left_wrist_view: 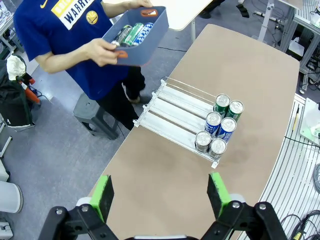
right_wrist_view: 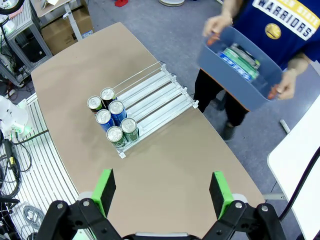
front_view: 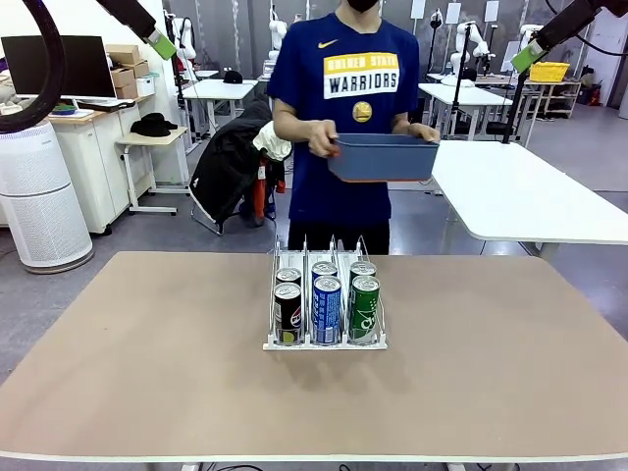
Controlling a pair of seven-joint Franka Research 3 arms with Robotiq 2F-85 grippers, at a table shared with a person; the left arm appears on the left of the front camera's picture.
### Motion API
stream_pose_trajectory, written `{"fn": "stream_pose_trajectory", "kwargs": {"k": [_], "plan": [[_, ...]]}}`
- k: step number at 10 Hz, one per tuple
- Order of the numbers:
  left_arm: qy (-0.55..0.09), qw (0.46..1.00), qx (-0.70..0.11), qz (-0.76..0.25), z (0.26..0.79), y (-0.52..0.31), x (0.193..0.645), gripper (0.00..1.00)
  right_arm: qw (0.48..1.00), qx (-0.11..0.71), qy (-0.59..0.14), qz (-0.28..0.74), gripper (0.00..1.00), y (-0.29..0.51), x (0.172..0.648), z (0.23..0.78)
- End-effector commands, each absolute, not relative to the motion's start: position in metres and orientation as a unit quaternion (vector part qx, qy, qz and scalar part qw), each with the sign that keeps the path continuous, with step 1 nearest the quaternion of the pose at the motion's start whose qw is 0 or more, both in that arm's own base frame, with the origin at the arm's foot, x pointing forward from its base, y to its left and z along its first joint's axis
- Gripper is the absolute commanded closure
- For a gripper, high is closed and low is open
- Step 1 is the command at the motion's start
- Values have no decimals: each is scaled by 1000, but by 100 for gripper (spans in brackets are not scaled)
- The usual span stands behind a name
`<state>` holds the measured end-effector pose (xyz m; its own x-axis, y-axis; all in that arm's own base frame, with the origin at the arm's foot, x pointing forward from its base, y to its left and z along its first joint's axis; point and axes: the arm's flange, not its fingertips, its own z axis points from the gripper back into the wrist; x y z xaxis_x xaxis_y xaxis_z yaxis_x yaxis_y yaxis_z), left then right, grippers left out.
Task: Fill the beverage cans into the dispenser.
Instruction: Pick up the Pepsi coke handed by the human.
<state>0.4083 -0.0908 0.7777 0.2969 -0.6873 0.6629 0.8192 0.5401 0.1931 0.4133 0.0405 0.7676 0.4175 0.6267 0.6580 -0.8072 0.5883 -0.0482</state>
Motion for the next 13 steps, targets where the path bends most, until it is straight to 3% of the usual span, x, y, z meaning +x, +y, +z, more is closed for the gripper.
{"fn": "stream_pose_trajectory", "kwargs": {"k": [1,13], "plan": [[-365,799,-91,-469,777,-89,408,0,833,138,-320,429,0,41,413,767],[-365,799,-91,-469,777,-89,408,0,833,138,-320,429,0,41,413,767]]}}
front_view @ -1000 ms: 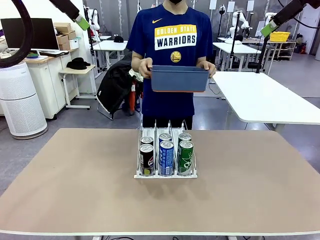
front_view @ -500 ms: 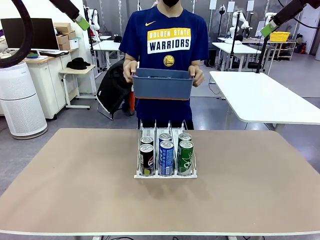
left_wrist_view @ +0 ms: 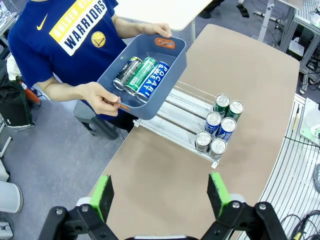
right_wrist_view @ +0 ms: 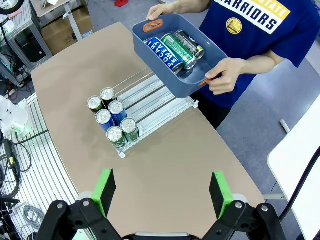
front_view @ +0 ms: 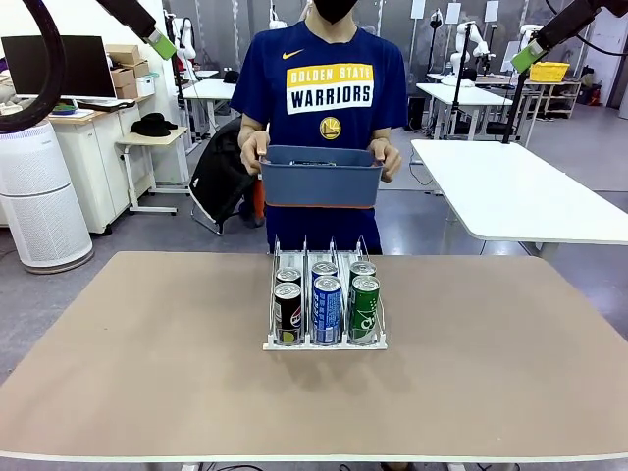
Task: Fill the beverage cans into the dispenser.
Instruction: Pick up the Pepsi coke handed by the human.
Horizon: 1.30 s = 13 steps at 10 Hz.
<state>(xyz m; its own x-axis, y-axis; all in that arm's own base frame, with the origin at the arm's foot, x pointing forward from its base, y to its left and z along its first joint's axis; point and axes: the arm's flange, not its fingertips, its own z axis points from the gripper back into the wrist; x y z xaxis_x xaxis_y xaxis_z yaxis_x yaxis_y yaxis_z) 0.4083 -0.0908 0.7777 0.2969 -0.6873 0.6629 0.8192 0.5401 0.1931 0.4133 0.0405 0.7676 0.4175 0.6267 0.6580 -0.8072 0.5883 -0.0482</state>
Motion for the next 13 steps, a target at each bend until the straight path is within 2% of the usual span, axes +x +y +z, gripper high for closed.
{"fn": "stream_pose_trajectory", "kwargs": {"k": [1,13], "plan": [[-365,799,-91,-469,777,-89,408,0,833,138,-320,429,0,41,413,767],[-365,799,-91,-469,777,-89,408,0,833,138,-320,429,0,41,413,767]]}}
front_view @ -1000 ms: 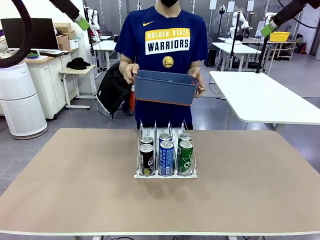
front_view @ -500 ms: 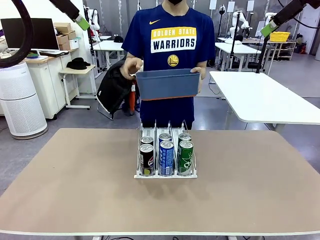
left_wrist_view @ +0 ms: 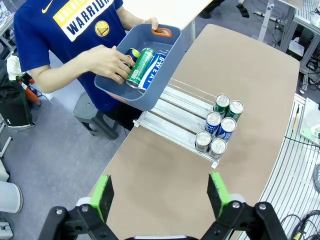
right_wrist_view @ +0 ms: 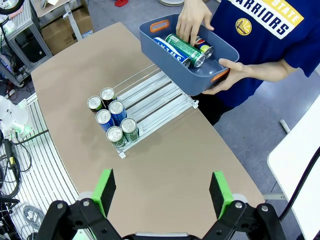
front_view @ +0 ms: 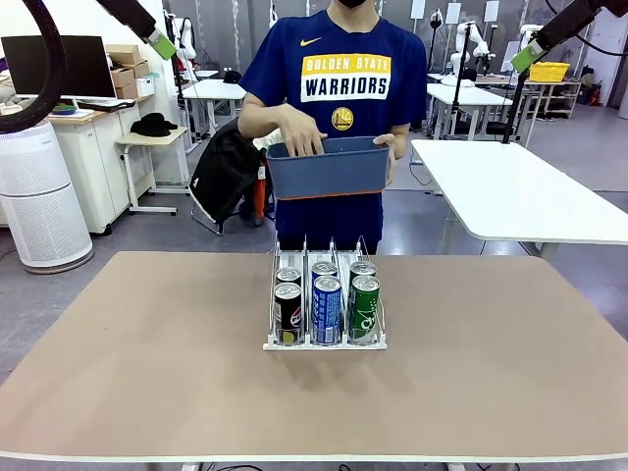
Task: Fill the beverage cans into the dispenser.
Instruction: Pick up the Pepsi coke handed by the human.
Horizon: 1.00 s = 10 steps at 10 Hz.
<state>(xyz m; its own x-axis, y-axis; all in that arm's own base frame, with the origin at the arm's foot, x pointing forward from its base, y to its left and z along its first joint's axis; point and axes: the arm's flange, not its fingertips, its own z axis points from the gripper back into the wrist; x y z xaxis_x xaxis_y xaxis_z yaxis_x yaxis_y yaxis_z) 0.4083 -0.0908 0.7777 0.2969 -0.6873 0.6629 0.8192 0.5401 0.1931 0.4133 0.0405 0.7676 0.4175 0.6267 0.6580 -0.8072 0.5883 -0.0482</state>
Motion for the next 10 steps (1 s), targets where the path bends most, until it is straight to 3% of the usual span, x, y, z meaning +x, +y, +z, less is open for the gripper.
{"fn": "stream_pose_trajectory", "kwargs": {"k": [1,10], "plan": [[-365,799,-91,-469,777,-89,408,0,833,138,-320,429,0,41,413,767],[-365,799,-91,-469,777,-89,408,0,833,138,-320,429,0,41,413,767]]}}
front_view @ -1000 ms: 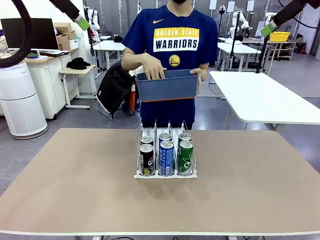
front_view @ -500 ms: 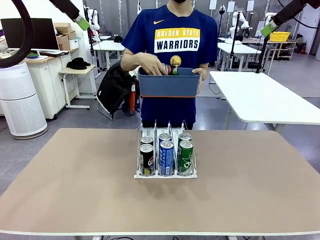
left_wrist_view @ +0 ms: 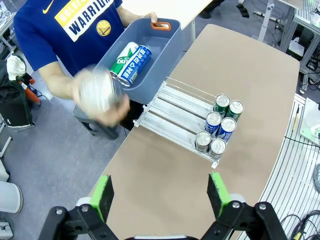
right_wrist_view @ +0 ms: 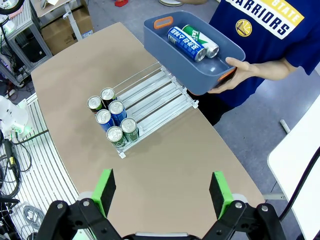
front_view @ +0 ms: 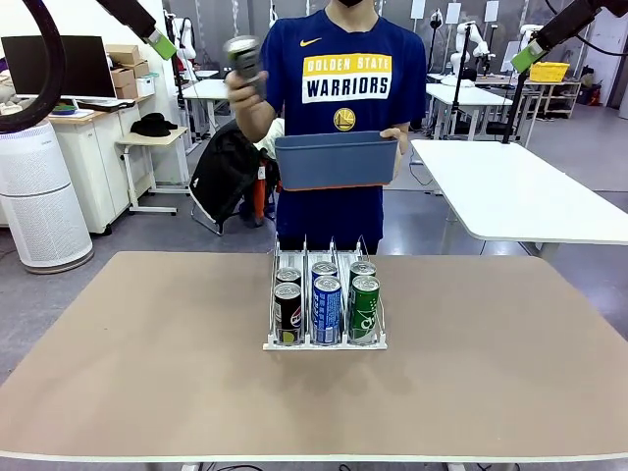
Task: Fill the beverage cans into the dispenser.
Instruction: Pick up the Pepsi coke handed by the human.
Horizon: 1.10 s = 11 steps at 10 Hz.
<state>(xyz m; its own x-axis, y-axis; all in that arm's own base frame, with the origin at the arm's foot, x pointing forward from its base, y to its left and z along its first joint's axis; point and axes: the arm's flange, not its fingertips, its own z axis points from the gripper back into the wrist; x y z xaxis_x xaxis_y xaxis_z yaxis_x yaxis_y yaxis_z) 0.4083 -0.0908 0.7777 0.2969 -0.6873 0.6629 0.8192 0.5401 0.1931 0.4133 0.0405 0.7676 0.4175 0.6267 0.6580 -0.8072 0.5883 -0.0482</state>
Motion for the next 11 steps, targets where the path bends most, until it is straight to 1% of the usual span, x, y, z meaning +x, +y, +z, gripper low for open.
{"fn": "stream_pose_trajectory", "kwargs": {"k": [1,11], "plan": [[-365,799,-91,-469,777,-89,408,0,833,138,-320,429,0,41,413,767],[-365,799,-91,-469,777,-89,408,0,833,138,-320,429,0,41,413,767]]}}
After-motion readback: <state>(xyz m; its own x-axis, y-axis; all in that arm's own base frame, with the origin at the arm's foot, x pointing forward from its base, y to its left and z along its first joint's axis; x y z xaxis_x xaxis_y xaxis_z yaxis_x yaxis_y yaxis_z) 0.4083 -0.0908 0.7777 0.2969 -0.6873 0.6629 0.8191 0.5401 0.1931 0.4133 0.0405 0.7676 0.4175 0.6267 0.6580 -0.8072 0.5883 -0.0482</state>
